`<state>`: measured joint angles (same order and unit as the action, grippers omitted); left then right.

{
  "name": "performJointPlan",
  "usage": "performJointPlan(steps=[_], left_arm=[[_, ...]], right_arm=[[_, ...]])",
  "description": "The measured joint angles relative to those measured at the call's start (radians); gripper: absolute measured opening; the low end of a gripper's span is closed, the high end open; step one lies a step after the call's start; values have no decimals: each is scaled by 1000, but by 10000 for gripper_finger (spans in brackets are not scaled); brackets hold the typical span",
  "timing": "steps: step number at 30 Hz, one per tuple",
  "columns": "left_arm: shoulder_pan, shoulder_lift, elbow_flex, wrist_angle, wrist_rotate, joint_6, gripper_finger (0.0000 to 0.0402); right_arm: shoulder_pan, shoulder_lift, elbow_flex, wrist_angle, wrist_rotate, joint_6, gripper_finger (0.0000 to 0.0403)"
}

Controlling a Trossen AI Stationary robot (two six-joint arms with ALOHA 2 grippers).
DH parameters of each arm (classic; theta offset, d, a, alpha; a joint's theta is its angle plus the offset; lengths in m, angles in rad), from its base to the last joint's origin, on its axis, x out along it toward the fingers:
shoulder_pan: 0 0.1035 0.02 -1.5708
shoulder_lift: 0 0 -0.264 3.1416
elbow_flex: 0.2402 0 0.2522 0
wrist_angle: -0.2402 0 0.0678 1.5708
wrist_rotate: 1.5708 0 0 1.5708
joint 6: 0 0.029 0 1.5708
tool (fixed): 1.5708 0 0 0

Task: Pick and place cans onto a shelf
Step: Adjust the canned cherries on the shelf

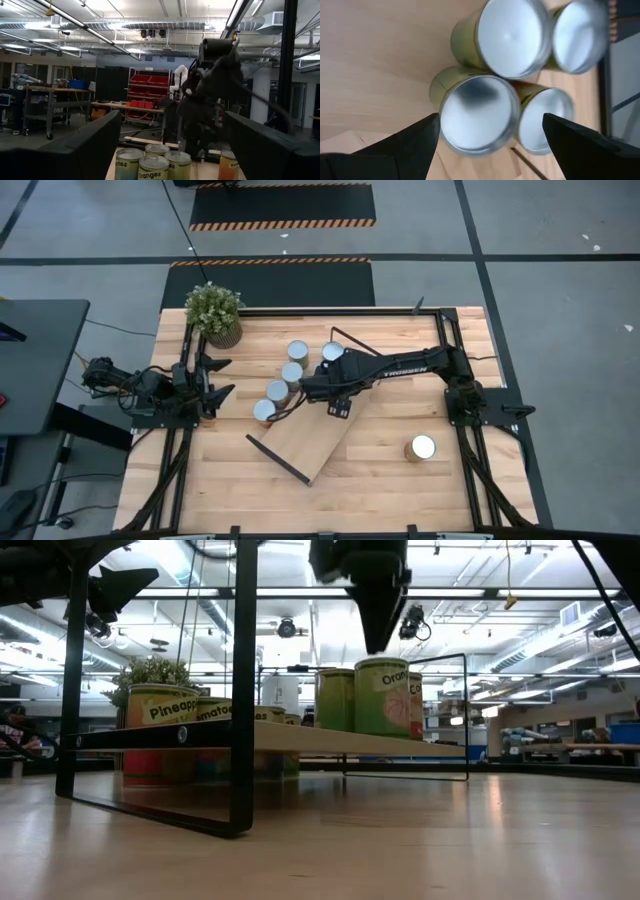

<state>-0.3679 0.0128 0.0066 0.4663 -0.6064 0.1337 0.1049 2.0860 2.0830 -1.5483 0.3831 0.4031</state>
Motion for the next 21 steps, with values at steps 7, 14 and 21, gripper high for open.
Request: performJointPlan(steps=[7,14,21], left_arm=[[0,0,0,0,0,0,355],[0,0,0,0,0,0,355],[0,0,0,0,0,0,355]], right_arm=[[10,-1,69,-23,94,-77,360],[-85,0,81,61,121,-217,360],[-182,2,81,265,53,-557,359]])
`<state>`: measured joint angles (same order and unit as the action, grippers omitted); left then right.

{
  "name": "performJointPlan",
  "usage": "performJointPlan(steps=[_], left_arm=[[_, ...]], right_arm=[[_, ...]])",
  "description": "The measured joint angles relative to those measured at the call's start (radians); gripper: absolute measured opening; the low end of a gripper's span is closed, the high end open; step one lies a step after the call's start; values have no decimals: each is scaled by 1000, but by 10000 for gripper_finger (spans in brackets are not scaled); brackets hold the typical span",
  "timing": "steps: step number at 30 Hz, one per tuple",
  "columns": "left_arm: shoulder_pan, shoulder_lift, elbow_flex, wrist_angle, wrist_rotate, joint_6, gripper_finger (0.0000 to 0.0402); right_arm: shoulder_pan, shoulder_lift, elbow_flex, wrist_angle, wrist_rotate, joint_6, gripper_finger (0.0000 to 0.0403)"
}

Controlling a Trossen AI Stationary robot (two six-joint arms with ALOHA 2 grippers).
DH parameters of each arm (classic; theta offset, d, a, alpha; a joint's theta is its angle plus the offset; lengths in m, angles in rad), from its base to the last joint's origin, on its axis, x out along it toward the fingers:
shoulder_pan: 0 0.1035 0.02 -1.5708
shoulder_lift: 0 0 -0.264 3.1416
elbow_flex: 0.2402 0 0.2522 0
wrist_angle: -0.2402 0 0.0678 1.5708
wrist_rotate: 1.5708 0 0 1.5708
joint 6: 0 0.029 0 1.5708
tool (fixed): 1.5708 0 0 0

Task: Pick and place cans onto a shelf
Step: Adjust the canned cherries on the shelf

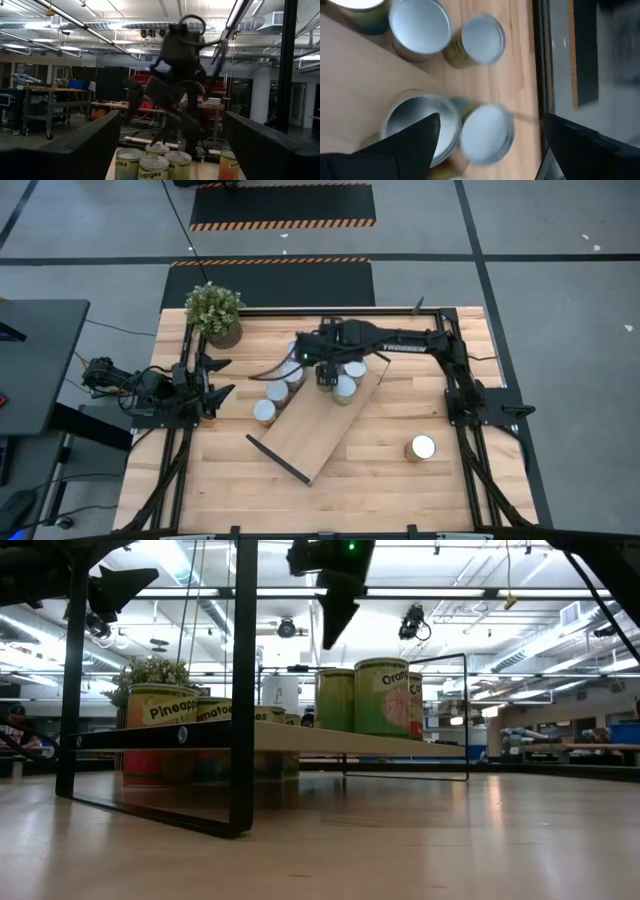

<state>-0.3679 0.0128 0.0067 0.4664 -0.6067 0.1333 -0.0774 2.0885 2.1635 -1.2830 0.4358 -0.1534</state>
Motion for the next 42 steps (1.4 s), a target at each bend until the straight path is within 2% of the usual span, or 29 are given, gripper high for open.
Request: performJointPlan(steps=[4,7,14,18,23,29,42], left_arm=[[0,0,0,0,0,0,355],[0,0,0,0,0,0,355],[0,0,0,1,0,5,355],[0,0,0,1,0,8,355],[0,0,0,1,0,8,355],[0,0,0,0,-1,8,355],[0,0,0,1,0,9,355]], right_arm=[[-50,3,-1,59,-31,-250,355],[-98,3,-1,97,-82,-326,350],[-216,23,-2,103,-148,-311,348],[-229,31,1,164,-190,-311,348],[-232,59,-3,128,-217,-308,348],[-216,75,-4,104,-169,-310,348],[-203,74,-3,48,-155,-265,348]])
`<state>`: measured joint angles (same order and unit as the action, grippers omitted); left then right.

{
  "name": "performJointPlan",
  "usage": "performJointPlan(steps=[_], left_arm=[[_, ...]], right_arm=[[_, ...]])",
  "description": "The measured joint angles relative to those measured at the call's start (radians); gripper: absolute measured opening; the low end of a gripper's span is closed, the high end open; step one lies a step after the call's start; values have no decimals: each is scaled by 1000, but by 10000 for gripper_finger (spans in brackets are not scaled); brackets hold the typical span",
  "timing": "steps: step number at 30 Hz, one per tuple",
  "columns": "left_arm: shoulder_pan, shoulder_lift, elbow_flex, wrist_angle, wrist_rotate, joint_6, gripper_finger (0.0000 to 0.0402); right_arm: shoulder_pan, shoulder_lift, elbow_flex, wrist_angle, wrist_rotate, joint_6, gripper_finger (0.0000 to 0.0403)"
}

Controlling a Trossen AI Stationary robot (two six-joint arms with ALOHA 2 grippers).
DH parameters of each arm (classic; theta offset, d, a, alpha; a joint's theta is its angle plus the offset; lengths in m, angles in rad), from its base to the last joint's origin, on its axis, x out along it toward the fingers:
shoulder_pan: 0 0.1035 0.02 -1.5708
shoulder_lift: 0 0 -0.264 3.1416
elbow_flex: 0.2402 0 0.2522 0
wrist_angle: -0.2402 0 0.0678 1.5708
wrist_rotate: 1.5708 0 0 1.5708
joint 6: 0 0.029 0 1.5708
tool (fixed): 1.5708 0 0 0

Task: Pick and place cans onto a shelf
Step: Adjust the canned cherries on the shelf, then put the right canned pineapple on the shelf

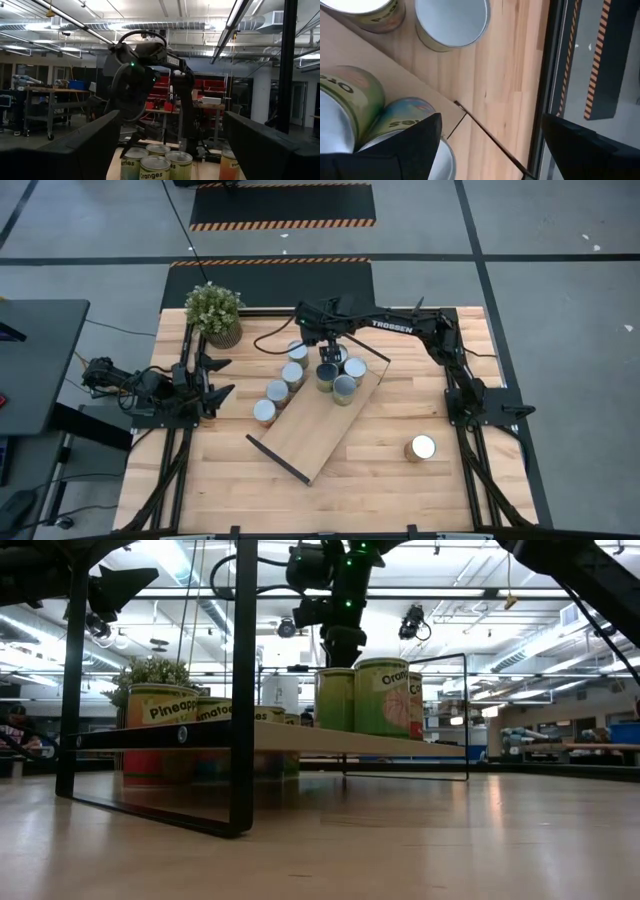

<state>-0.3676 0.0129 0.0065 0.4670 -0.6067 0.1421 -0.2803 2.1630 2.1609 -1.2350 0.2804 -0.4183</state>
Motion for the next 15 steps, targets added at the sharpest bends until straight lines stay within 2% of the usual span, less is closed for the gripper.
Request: performJointPlan(steps=[6,15], left_arm=[[0,0,0,0,0,0,355],[0,0,0,0,0,1,355]], right_arm=[[58,-4,1,34,68,0,348],[225,-5,13,95,67,7,348]])
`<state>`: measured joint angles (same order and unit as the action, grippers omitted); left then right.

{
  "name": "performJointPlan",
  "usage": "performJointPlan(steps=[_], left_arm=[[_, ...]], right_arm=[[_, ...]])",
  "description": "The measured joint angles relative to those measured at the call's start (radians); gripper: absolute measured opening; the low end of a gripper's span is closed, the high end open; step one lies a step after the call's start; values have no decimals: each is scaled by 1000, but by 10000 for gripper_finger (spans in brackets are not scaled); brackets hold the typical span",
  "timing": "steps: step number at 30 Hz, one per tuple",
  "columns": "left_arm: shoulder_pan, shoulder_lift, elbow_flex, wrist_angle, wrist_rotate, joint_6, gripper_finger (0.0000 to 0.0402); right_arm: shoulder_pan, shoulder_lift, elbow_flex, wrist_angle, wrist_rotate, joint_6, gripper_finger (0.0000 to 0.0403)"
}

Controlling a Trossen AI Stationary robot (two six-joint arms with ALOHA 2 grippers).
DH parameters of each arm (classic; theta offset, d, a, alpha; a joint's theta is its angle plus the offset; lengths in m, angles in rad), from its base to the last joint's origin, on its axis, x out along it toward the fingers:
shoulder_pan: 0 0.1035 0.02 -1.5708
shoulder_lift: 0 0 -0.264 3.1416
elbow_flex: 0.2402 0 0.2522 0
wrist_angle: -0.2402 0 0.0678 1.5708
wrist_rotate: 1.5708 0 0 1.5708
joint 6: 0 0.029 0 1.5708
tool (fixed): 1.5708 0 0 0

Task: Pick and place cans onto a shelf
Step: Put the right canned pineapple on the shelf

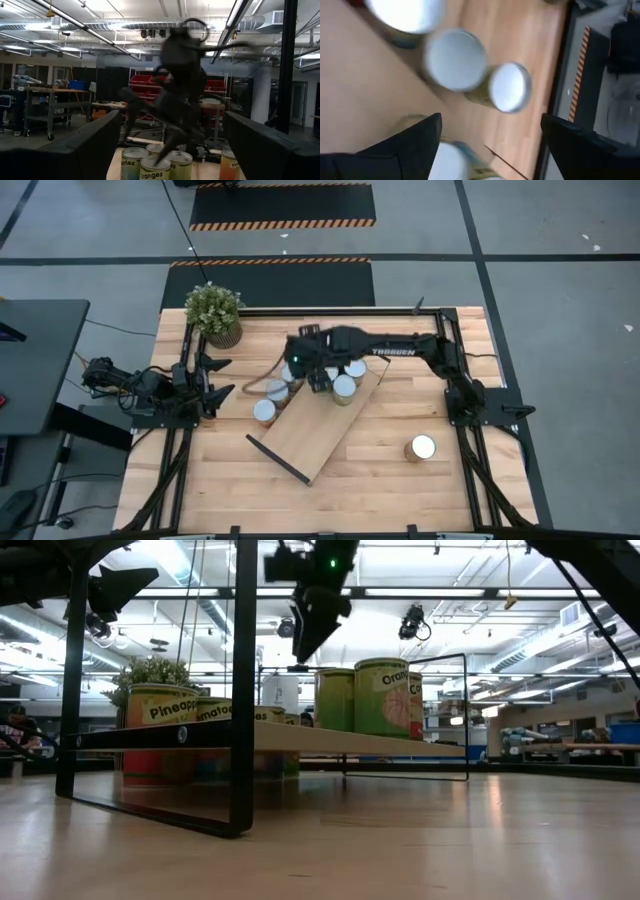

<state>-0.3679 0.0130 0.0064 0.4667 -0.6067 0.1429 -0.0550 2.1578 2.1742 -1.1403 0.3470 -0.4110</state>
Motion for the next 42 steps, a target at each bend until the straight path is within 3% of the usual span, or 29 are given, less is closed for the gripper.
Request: performJointPlan(steps=[8,15,19,23,31,37,42], left_arm=[[0,0,0,-1,0,0,355],[0,0,0,-2,-1,0,355],[0,0,0,-9,-2,-1,355],[0,0,0,-9,-3,-6,355],[0,0,0,-15,-3,-9,355],[0,0,0,-16,-3,-27,355],[0,0,0,-16,-3,-27,355]], right_arm=[[148,-8,41,-136,22,124,348],[235,-10,76,-337,-127,393,348],[307,-12,63,-441,-128,529,348],[374,-67,6,-434,-136,647,348],[445,-301,-401,-335,-147,968,348],[430,-507,-775,-116,-312,1219,348],[426,-622,-1002,-46,-403,1331,364]])
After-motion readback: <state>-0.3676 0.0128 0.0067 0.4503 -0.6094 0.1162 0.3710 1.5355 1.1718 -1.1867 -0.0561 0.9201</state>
